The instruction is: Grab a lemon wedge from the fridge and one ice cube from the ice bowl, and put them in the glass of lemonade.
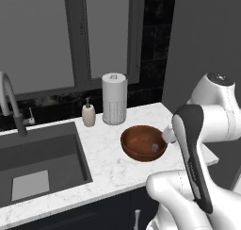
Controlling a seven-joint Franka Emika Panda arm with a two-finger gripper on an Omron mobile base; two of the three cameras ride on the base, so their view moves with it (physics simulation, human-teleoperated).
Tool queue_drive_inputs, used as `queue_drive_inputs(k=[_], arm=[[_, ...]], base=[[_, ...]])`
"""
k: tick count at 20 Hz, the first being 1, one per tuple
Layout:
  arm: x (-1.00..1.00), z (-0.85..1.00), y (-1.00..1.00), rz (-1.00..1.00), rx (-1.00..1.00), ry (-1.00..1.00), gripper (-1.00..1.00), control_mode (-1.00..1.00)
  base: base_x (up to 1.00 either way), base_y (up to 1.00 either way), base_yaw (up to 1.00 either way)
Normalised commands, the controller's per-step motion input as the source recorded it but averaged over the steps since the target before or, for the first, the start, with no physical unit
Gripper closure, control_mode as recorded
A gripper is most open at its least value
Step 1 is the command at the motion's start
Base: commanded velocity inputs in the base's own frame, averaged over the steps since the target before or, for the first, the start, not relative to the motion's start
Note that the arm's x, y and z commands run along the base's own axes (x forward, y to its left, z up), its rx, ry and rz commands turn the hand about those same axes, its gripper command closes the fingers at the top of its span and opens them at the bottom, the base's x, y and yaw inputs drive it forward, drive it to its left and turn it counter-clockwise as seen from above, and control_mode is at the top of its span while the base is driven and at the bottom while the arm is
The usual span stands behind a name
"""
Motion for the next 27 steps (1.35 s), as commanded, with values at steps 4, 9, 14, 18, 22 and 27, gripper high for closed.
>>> queue_drive_inputs(k=[4,9,14,18,22,27], arm=[[-0.06,0.37,0.39,-0.22,0.00,-0.04,-1.00,-1.00],[0.00,0.12,0.27,-0.33,0.05,0.00,-1.00,-1.00],[-0.03,-0.12,-0.03,-0.33,0.22,0.00,-1.00,-1.00],[0.12,-0.15,-0.13,-0.09,0.00,0.17,-1.00,-1.00],[0.32,-0.03,0.00,0.01,-0.08,0.03,-1.00,-1.00],[0.33,-0.02,-0.01,0.03,-0.01,-0.02,-1.00,-1.00]], base=[[0.00,0.00,0.00],[0.00,0.00,0.00],[0.00,0.00,0.00],[0.00,0.00,0.00],[0.00,0.00,0.00],[0.00,0.00,0.00]])
